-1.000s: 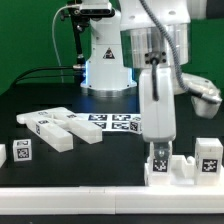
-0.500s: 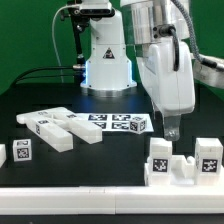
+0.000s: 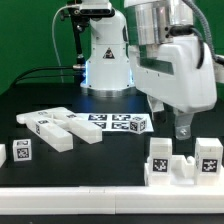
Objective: Assemble chair
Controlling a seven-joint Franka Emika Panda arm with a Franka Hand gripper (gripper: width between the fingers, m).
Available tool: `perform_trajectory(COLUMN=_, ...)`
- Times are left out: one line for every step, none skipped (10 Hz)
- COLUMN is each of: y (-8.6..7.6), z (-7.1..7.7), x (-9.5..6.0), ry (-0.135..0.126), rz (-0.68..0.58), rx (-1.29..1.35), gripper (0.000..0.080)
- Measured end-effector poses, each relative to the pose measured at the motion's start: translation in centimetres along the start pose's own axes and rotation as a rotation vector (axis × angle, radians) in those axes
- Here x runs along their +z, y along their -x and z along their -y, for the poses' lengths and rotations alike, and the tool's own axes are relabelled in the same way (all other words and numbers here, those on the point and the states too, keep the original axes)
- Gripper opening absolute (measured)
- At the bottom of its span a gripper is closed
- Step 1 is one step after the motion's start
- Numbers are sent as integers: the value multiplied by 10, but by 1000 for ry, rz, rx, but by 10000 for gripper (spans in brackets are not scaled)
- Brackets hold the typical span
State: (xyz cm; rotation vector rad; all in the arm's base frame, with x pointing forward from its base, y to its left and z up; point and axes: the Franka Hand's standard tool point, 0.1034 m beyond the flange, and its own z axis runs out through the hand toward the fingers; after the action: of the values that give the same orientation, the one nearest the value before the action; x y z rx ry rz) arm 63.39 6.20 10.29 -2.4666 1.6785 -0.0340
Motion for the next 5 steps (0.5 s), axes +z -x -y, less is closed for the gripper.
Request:
perform_trajectory(y=3, z=-6, x=0, ry=3, rz=3, rx=-163, gripper=649)
perform_trajectory(y=2, z=-8, x=0, ry=-1, rz=-3, rx=-252, gripper=649)
perform_trajectory(y=1, z=-8, x=0, ry=0, rz=-4, rx=-298, gripper=649)
perform_trajectory(y=1, z=-8, x=1, ry=1, rz=-4, rx=-380, gripper=649)
perform_trajectory(y=0, z=-9, x=1, ry=2, rz=-4, rx=-445, gripper=649)
